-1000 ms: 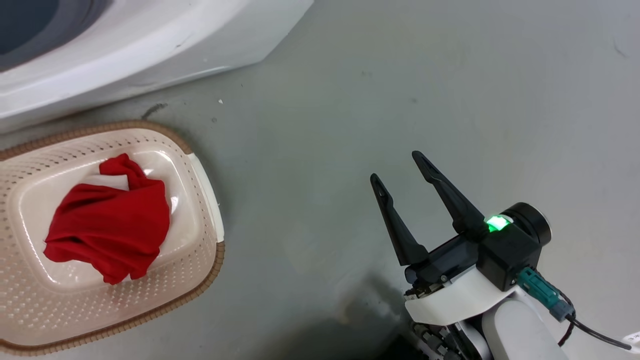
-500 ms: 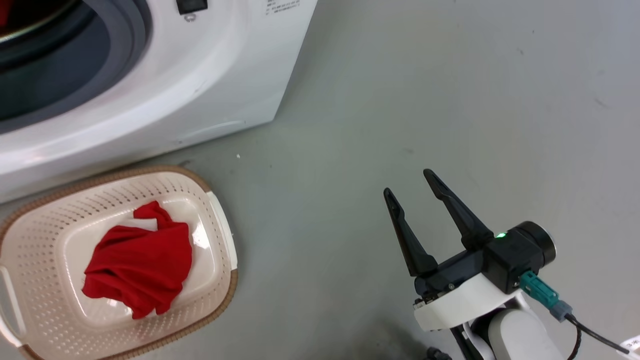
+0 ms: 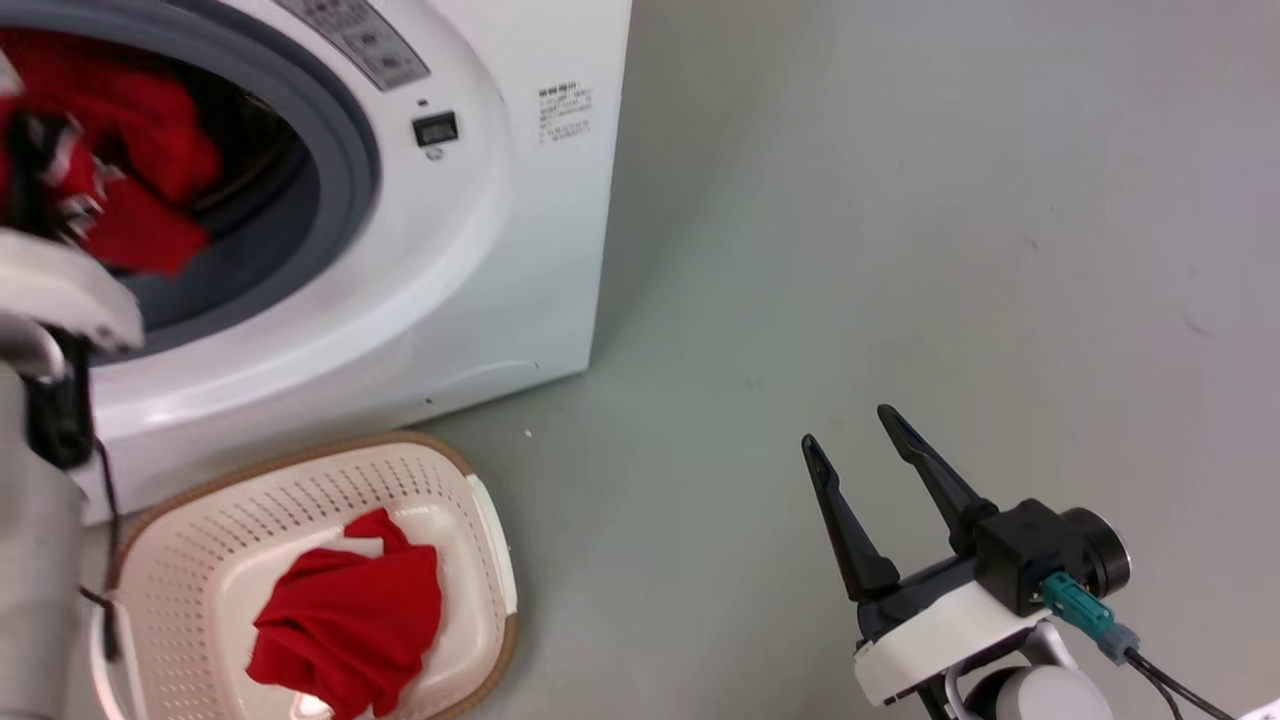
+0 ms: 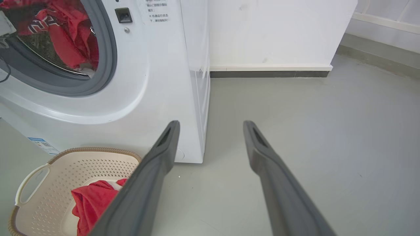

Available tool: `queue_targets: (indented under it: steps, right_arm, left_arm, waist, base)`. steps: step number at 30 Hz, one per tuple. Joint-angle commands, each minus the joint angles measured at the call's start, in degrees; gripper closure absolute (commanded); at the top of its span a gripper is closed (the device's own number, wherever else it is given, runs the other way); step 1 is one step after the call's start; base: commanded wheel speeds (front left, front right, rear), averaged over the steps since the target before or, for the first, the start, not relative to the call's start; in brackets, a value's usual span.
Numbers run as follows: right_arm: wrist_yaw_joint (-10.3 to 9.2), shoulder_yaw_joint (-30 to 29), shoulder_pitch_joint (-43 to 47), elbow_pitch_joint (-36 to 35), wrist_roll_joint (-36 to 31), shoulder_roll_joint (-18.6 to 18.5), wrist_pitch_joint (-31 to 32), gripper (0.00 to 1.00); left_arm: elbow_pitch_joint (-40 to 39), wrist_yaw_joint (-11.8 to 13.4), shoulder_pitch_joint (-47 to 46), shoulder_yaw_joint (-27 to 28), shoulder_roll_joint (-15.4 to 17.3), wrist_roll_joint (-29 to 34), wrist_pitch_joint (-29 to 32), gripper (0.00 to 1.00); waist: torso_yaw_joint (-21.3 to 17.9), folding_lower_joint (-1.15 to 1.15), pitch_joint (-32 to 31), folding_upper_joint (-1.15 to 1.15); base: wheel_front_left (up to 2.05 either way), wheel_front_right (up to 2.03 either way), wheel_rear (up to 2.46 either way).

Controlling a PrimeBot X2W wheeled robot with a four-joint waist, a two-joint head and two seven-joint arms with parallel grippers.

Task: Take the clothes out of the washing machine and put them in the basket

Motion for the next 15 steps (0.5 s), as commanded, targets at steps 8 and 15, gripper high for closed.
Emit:
queue_targets:
  steps: [8, 15]
  right_arm:
    - [-0.04, -1.2, 3.6, -1.1, -1.5, 0.1, 2.3, 0.0]
    - [-0.04, -2.3, 5.3, -2.4, -2.0, 0.1, 3.7, 0.0]
  left_arm:
    - [-10.4, -1.4, 15.9, 7.3, -7.2, 4.1, -0.4, 1.0]
    - [-20.0, -1.8, 25.9, 9.0, -12.5, 8.2, -0.4, 1.0]
  waist:
    - [4.5, 0.01, -9.9, 0.0]
    - [7.7, 0.01, -12.9, 0.0]
  base:
    - [0.0, 0.0, 0.0]
    - [0.0, 0.0, 0.0]
